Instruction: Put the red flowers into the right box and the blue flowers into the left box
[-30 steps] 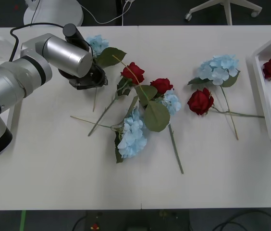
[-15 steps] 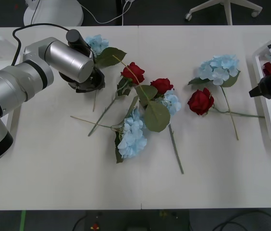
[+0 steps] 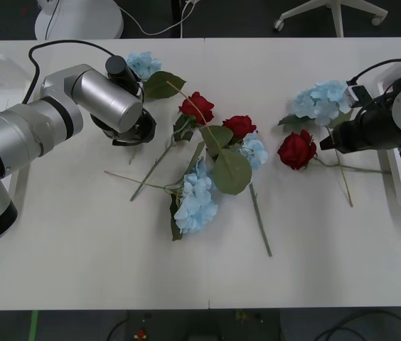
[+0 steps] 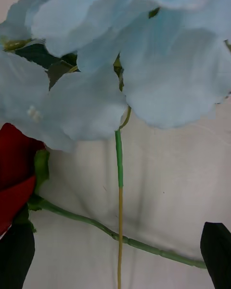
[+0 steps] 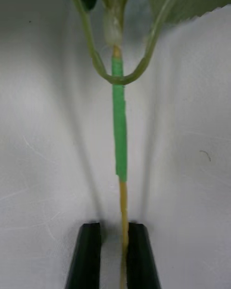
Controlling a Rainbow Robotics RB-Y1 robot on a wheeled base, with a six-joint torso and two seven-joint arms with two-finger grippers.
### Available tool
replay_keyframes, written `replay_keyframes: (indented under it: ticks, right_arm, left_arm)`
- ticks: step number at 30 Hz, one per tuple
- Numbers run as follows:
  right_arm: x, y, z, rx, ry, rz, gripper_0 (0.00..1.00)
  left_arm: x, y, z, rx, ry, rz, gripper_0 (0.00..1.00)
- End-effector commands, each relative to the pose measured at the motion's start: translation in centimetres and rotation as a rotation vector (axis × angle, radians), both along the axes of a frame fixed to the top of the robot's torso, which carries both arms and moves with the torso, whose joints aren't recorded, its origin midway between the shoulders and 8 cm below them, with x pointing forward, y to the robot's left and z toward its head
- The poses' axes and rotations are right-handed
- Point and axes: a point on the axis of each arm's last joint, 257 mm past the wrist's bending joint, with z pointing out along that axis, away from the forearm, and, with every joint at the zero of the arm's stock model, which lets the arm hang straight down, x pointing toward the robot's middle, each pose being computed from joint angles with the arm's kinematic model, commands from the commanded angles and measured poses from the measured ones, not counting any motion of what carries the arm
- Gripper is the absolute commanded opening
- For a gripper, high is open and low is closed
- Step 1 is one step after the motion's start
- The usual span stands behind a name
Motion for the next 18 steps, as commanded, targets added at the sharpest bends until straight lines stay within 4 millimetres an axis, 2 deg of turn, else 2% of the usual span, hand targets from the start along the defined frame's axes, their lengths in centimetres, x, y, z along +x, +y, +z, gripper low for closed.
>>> replay_keyframes:
  ticks: [1,4,6,11,16,17,18]
  right_arm:
    - [2.9,2.3,1.6,0.043,-0.052,-0.017,1.0]
    - [3.5,2.4,1.0,0.051,-0.048,-0.033,1.0]
    - [3.8,2.4,0.6,0.052,-0.045,-0.04,1.0]
    - [4.3,2.2,-0.4,0.024,-0.048,-0.037,1.0]
    - [4.5,2.7,-1.0,0.016,-0.058,-0.025,1.0]
    - [4.5,2.9,-1.0,0.02,-0.057,-0.024,1.0]
    - [4.5,3.0,-1.1,0.018,-0.056,-0.024,1.0]
  left_arm:
    - [0.1,-2.0,-0.3,0.017,-0.03,-0.098,0.0]
    - [1.1,-2.6,1.4,-0.008,-0.08,-0.119,0.0]
    - [2.1,-2.9,3.7,-0.051,-0.124,-0.126,0.0]
    - [3.7,-2.0,9.2,-0.092,-0.215,-0.148,0.0]
    - [4.1,0.2,13.0,-0.098,-0.255,-0.148,0.0]
    - [4.0,0.9,13.7,-0.092,-0.256,-0.145,0.0]
    - [3.7,2.5,14.2,-0.077,-0.25,-0.135,0.0]
